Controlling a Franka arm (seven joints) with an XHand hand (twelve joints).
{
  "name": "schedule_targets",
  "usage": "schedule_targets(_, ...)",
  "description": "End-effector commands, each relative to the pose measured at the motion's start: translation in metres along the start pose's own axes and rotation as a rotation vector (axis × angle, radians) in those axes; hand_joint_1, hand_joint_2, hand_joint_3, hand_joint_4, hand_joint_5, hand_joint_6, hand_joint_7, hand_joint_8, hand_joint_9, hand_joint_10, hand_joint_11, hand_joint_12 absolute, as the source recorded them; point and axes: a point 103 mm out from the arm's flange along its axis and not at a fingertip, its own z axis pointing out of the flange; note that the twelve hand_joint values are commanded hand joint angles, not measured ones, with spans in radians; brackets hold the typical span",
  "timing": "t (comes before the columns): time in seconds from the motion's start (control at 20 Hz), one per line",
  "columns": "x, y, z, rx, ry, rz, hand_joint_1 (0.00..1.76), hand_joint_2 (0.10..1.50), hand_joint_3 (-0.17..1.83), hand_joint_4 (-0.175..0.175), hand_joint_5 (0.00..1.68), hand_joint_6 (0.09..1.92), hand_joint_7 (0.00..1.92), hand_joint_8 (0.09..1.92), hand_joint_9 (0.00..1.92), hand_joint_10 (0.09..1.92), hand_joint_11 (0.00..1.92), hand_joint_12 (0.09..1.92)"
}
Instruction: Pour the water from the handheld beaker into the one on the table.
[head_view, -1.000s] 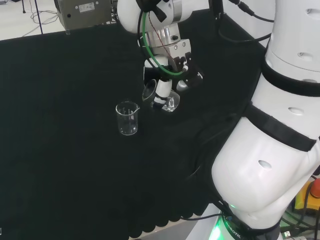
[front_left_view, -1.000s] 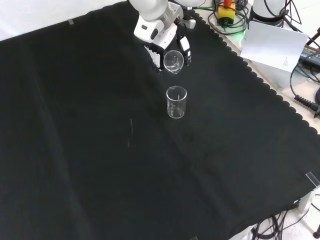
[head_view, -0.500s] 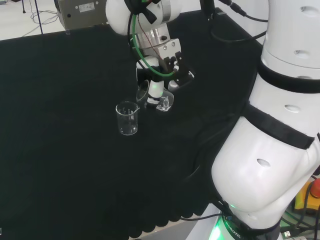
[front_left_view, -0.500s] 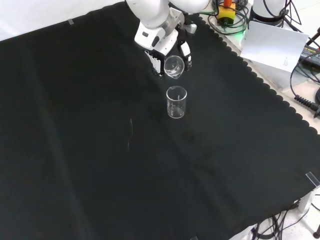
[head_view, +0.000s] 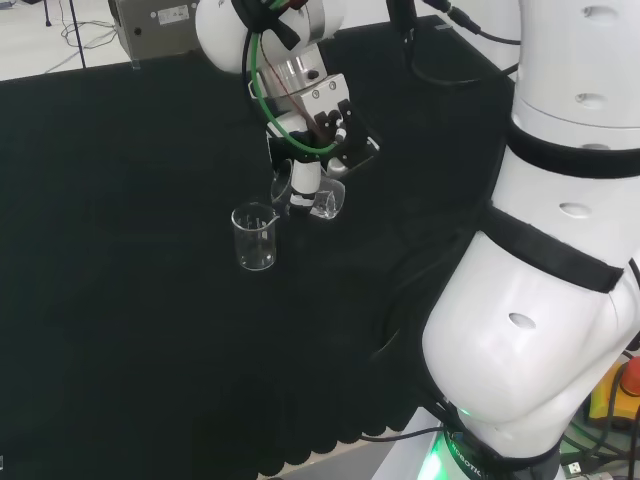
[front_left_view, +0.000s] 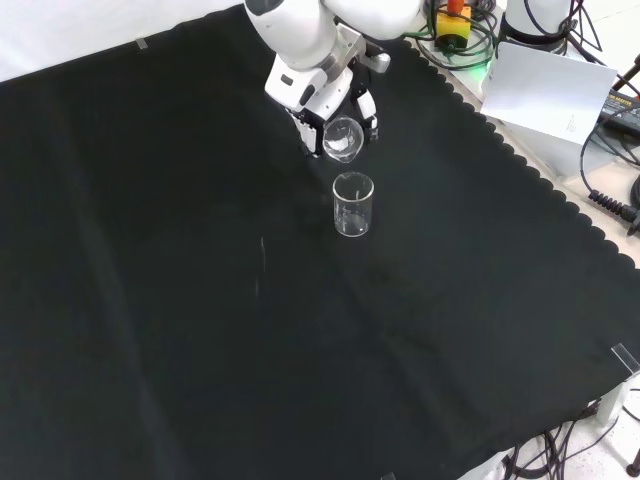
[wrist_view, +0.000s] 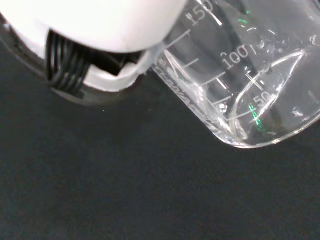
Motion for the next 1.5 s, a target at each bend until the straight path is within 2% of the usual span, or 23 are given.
schedule_targets(0.05, 0.002, 0.003, -0.003, 0.013, -0.024, 0.005, 1.32, 0.58, 0.75, -0.175, 1.30, 0.64, 1.36, 0.61, 1.83, 0.19, 1.52, 0.57)
schedule_targets(1.15, 0.033, 0.006, -0.017, 0.049, -0.154, 0.002, 1.32, 0.58, 0.76, -0.175, 1.28, 0.68, 1.34, 0.65, 1.81, 0.23, 1.52, 0.58)
schedule_targets(1.5, 0.039, 0.007, -0.020, 0.092, -0.195, 0.023, 1.32, 0.58, 0.76, -0.175, 1.28, 0.68, 1.33, 0.66, 1.81, 0.23, 1.52, 0.58)
